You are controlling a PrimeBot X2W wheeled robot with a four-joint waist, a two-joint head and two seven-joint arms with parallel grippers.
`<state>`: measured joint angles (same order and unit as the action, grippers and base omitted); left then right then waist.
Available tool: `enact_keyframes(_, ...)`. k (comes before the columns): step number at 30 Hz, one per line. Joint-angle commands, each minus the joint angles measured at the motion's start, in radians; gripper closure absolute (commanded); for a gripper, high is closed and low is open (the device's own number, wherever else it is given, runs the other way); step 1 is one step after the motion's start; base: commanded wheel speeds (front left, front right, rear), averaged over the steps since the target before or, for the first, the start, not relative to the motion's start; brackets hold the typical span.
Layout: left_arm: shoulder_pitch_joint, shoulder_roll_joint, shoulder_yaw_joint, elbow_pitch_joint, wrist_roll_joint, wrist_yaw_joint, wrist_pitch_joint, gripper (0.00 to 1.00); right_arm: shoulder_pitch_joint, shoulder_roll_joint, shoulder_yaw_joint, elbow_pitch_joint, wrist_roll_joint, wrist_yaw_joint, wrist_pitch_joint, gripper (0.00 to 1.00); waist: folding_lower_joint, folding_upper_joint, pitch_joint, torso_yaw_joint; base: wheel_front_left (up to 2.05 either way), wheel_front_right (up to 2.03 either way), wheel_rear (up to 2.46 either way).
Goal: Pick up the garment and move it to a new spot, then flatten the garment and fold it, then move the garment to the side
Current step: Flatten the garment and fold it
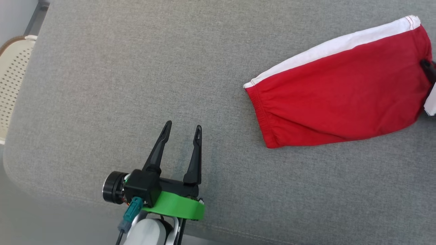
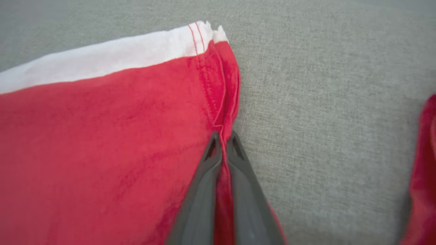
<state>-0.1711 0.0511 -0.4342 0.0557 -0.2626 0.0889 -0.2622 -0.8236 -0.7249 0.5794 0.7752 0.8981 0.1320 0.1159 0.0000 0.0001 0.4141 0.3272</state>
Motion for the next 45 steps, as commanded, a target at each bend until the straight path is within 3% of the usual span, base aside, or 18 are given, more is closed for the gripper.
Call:
enact_keyframes(1,-0.012,0.000,0.004,0.003,0.003,-0.002,-0.003,0.00,0.031,0.004,0.012,0.005,0.010,-0.003,0.000,1.00,0.0000,-0.0001,-0.012,-0.023,0.00,0.00,0.00)
enact_keyframes(14,0.030,0.000,0.047,0.012,0.051,-0.012,-0.003,0.00,0.101,-0.048,0.067,-0.120,-0.003,-0.003,-0.032,1.00,0.0000,-0.0001,-0.105,-0.179,0.00,0.00,0.00)
enact_keyframes(22,0.039,0.001,0.060,0.021,0.060,-0.019,-0.003,0.00,0.127,-0.048,0.037,-0.182,-0.043,-0.002,-0.056,1.00,0.0000,-0.0001,-0.135,-0.226,0.00,0.00,0.00)
enact_keyframes(27,0.049,0.001,0.064,0.030,0.062,-0.022,-0.003,0.00,0.107,-0.003,0.028,-0.232,-0.082,-0.002,-0.045,1.00,0.0000,-0.0001,-0.165,-0.237,0.00,0.00,0.00)
enact_keyframes(33,0.064,0.001,0.059,0.038,0.056,-0.022,-0.003,0.00,0.080,0.094,0.042,-0.298,-0.123,-0.002,0.002,1.00,0.0000,-0.0001,-0.203,-0.231,0.00,0.00,0.00)
enact_keyframes(45,0.059,0.001,0.025,0.028,0.028,-0.007,-0.003,0.00,0.055,0.252,0.114,-0.364,-0.157,-0.002,0.088,1.00,0.0000,-0.0001,-0.196,-0.154,0.00,0.00,0.00)
